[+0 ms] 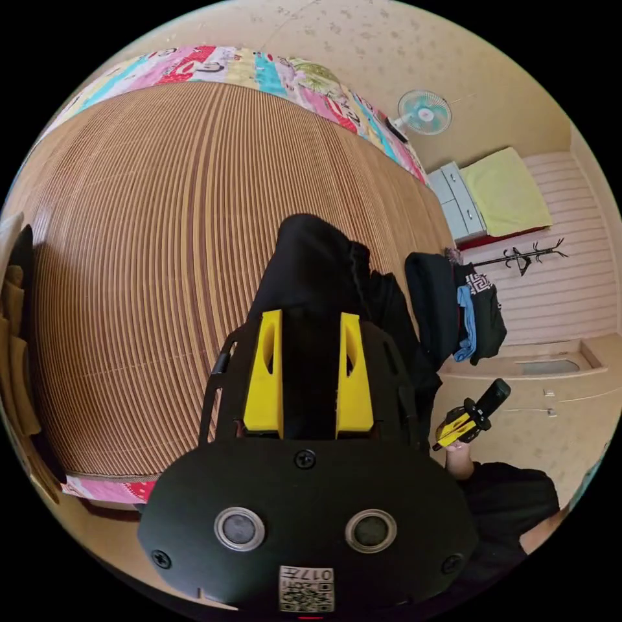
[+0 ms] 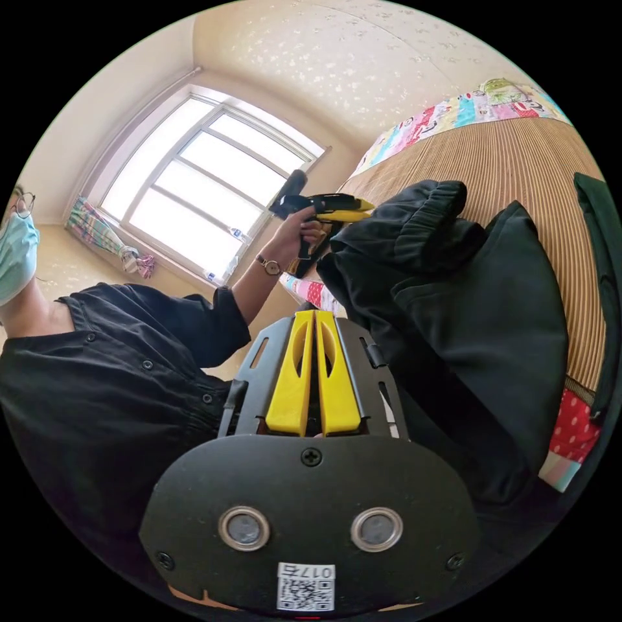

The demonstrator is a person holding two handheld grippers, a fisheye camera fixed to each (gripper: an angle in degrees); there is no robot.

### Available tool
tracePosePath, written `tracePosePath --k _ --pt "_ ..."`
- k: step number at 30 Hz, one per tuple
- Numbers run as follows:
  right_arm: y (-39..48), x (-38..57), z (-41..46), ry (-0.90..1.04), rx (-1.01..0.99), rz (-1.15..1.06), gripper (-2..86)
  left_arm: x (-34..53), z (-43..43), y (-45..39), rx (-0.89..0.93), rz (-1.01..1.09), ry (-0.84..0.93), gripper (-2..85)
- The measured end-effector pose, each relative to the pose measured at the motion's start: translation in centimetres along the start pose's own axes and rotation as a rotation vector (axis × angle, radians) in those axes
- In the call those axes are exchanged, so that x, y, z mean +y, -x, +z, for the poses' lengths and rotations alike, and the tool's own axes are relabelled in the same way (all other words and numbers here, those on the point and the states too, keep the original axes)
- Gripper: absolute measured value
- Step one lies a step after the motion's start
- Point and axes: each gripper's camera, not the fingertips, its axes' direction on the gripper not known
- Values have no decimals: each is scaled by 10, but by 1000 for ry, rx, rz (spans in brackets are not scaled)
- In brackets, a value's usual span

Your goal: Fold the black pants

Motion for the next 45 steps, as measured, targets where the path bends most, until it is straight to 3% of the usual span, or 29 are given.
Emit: tracePosePath --k 4,9,13,18,21,25,27,32,36,38,40,45 --pt "-12 5 0 35 43 20 10 19 29 2 -116 -22 -7 77" --pt "-51 7 -3 -1 -61 96 34 67 19 0 83 -56 -92 24" --pt "-104 -9 -2 -68 -164 230 116 136 15 -29 195 -41 -181 1" --pt "-158 -41 17 -172 -333 410 169 200 38 -78 197 91 -166 -7" --pt "-190 -58 31 -240 -423 532 181 217 65 -113 153 250 -54 -9" --pt "-220 -95 66 -62 -270 706 181 227 110 -144 -36 344 27 -9" --pt "-218 -110 75 -13 -174 698 182 229 129 -155 -80 324 33 -9" --pt "-209 -143 82 95 -7 643 188 235 154 -207 -282 496 13 -10" --pt "-228 -165 87 240 -60 673 213 239 164 -215 -306 520 24 -10" --pt "-249 -177 85 287 -242 749 254 246 170 -217 -298 550 37 -10" --pt "-253 -189 88 338 -272 766 261 251 175 -224 -325 590 40 -10" --pt "-233 -210 123 568 37 651 173 261 185 -240 -420 676 44 -9"
